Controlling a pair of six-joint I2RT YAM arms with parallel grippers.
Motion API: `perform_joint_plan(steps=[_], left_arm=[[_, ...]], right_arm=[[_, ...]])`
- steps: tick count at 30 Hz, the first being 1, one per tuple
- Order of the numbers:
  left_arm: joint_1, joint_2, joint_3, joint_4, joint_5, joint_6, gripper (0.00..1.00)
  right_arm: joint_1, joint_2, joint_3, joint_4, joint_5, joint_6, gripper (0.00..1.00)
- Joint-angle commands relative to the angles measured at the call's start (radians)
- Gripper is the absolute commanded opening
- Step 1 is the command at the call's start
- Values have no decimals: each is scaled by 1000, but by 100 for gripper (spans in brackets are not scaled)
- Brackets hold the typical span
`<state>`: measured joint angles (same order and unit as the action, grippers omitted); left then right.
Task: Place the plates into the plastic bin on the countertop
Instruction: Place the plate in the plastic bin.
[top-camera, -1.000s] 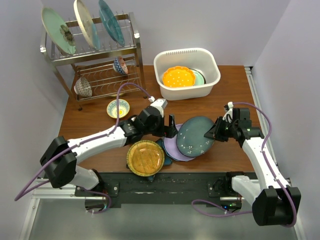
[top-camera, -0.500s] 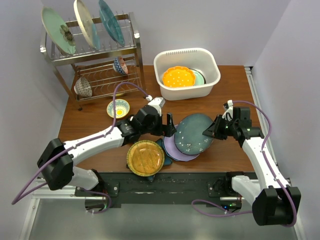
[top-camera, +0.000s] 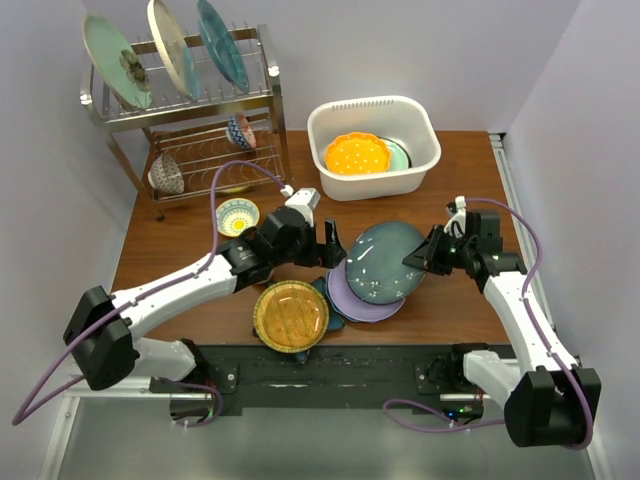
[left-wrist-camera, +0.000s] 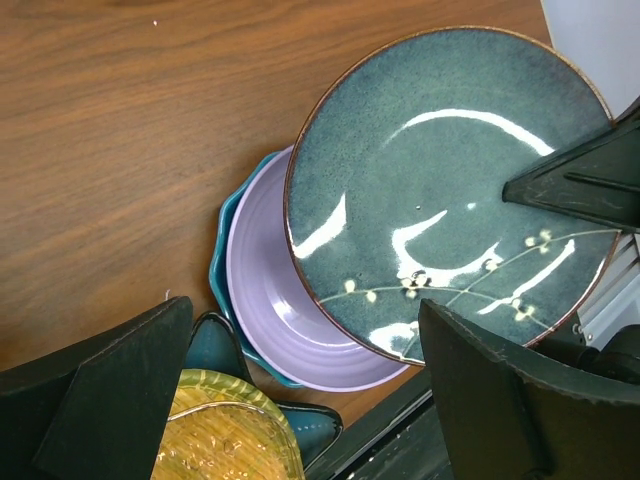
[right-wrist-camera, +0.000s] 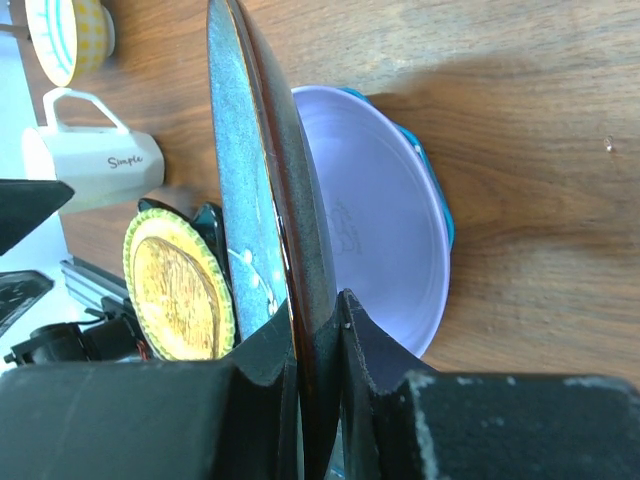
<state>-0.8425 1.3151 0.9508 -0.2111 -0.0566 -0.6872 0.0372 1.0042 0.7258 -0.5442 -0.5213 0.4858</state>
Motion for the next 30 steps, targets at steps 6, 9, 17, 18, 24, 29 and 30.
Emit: perform_joint_plan(steps=[6, 9, 17, 18, 24, 29, 30], left_arm=[[26, -51, -3, 1, -5, 8, 100], [37, -66, -10, 6, 4, 9, 100], [60, -109, -1, -19, -8, 29, 100], [62, -111, 8, -27, -14, 35, 100], [65, -105, 34, -45, -20, 40, 100], [65, -88, 13, -33, -11, 35, 100], [65, -82, 11, -33, -12, 34, 100]], right_arm=[[-2, 16, 58, 184, -132, 89, 0], [-2, 36, 76, 207, -144, 105, 0], [-2, 89, 135, 256, -151, 129, 0], [-2, 102, 139, 260, -152, 131, 0], [-2, 142, 165, 314, -163, 161, 0], [0, 189, 201, 342, -166, 171, 0], [0, 197, 207, 345, -161, 172, 0]])
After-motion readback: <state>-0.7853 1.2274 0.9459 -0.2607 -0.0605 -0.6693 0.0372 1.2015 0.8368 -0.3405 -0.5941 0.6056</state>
